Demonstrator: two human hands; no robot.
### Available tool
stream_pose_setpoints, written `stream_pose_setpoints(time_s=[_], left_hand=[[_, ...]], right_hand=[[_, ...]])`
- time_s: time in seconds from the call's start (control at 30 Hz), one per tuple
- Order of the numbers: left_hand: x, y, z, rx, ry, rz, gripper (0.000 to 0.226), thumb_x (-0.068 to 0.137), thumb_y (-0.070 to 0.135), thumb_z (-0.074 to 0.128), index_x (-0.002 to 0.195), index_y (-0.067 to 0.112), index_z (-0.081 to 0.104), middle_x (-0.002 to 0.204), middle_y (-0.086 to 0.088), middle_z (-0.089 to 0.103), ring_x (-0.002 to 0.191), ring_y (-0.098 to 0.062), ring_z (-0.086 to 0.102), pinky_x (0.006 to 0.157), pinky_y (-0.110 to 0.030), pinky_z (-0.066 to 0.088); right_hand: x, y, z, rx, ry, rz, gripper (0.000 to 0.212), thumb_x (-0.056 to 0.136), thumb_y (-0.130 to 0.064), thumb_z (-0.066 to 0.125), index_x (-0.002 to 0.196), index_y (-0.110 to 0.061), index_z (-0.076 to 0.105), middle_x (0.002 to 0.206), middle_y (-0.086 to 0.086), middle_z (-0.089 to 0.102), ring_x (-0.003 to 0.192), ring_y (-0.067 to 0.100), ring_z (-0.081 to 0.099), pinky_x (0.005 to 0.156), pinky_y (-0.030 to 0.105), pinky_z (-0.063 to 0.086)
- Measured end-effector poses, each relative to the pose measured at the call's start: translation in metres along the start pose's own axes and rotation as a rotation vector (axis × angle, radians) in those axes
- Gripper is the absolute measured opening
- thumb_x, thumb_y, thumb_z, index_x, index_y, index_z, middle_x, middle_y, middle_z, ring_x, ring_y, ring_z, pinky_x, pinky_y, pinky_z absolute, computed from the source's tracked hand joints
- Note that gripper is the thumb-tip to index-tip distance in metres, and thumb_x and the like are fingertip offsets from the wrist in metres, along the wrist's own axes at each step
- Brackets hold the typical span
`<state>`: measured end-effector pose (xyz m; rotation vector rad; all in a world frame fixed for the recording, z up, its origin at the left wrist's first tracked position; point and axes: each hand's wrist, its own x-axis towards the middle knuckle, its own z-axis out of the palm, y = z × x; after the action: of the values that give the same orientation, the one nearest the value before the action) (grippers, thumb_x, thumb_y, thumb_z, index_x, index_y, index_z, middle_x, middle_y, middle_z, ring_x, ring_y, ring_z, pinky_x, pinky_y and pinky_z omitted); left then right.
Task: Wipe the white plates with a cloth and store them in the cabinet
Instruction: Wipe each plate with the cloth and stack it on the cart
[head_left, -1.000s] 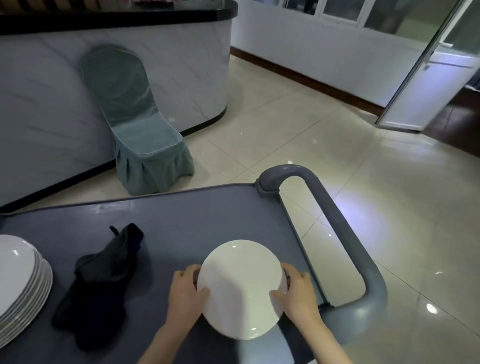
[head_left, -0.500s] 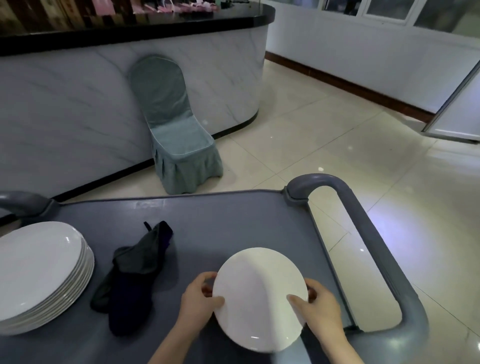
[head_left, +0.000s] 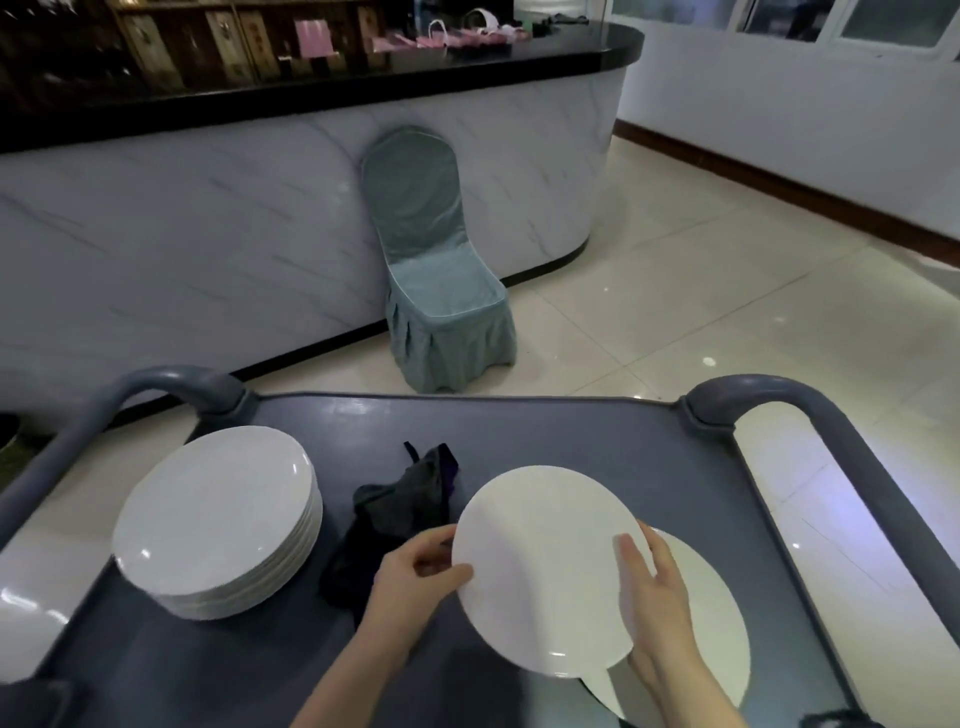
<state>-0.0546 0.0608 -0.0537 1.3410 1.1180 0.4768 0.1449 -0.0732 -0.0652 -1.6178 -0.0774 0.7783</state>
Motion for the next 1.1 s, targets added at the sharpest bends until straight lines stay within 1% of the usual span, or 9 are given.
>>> stream_pose_setpoints(time_s=[0.23,0.33,0.5,0.63,0.77,0.87,0.97,1.03,1.1], left_hand=[[0.007,-0.049,-0.063,0.351,0.451,-0.025,0.034,0.081,0.024,0.077,0.112,0.016,0.066,0.092,0.003,0.062,0.082,-0.008,0.06,0.073,-0.023,0.043],[0.013,-0.063,-0.064,0.5,0.337,-0.108,0.049,0.076,0.04,0.08,0.113,0.019,0.056,0.104,0.003,0.055,0.087,-0.011,0.056,0.072,-0.025,0.04],[0.021,-0.073,-0.064,0.612,0.282,-0.1,0.05,0.076,0.026,0.079,0.113,0.019,0.047,0.109,0.0,0.048,0.087,-0.014,0.05,0.072,-0.028,0.041],[0.023,-0.063,-0.07,0.623,0.232,-0.102,0.02,0.08,0.021,0.071,0.096,0.019,0.059,0.098,0.002,0.051,0.082,-0.011,0.051,0.066,-0.022,0.039],[0.021,-0.025,-0.074,0.405,0.169,0.072,0.015,0.076,0.015,0.07,0.077,0.018,0.054,0.084,0.004,0.055,0.075,-0.009,0.051,0.062,-0.014,0.037],[0.012,0.019,-0.072,0.281,0.017,0.167,0.009,0.078,0.014,0.062,0.081,0.015,0.053,0.083,-0.003,0.057,0.068,-0.008,0.048,0.066,-0.018,0.04],[0.0,0.061,-0.064,0.17,-0.162,0.21,0.017,0.07,0.025,0.055,0.085,0.017,0.057,0.082,-0.007,0.061,0.066,-0.01,0.052,0.063,-0.026,0.042],[-0.003,0.081,-0.051,0.136,-0.341,0.164,0.018,0.073,0.036,0.056,0.089,0.03,0.063,0.08,0.009,0.066,0.068,-0.004,0.059,0.062,-0.017,0.044],[-0.001,0.087,-0.035,0.201,-0.52,0.134,0.024,0.083,0.046,0.054,0.105,0.046,0.065,0.096,0.026,0.067,0.085,0.011,0.06,0.073,-0.007,0.044]], right_hand=[[-0.008,0.005,0.035,-0.032,-0.041,0.11,0.022,0.093,-0.035,0.06,0.093,-0.02,0.076,0.096,0.004,0.078,0.091,0.031,0.073,0.092,0.054,0.054],[-0.011,0.007,0.042,-0.052,-0.024,0.109,0.022,0.093,-0.035,0.062,0.094,-0.019,0.076,0.098,0.003,0.078,0.095,0.031,0.072,0.094,0.054,0.053],[-0.016,0.008,0.046,-0.042,0.0,0.119,0.021,0.096,-0.031,0.062,0.103,-0.014,0.071,0.099,0.005,0.077,0.094,0.03,0.072,0.086,0.045,0.056],[-0.018,0.003,0.048,-0.041,0.019,0.12,0.022,0.096,-0.034,0.062,0.1,-0.014,0.072,0.094,0.003,0.078,0.091,0.028,0.073,0.076,0.039,0.056],[-0.021,-0.004,0.053,-0.059,0.024,0.122,0.034,0.093,-0.046,0.06,0.101,-0.016,0.074,0.099,0.003,0.077,0.093,0.029,0.072,0.089,0.048,0.056],[-0.022,-0.009,0.057,-0.013,0.036,0.126,0.037,0.094,-0.046,0.06,0.099,-0.013,0.074,0.103,0.006,0.076,0.096,0.03,0.071,0.097,0.052,0.051],[-0.021,-0.017,0.066,0.025,0.045,0.083,0.034,0.096,-0.044,0.057,0.097,-0.015,0.075,0.096,0.001,0.077,0.089,0.023,0.072,0.08,0.04,0.058],[-0.021,-0.022,0.074,0.05,0.04,0.066,0.032,0.099,-0.043,0.053,0.092,-0.018,0.072,0.092,0.0,0.075,0.084,0.018,0.07,0.064,0.031,0.052],[-0.021,-0.029,0.081,0.071,0.017,0.075,0.031,0.1,-0.041,0.051,0.089,-0.019,0.07,0.093,0.002,0.073,0.084,0.021,0.069,0.064,0.032,0.051]])
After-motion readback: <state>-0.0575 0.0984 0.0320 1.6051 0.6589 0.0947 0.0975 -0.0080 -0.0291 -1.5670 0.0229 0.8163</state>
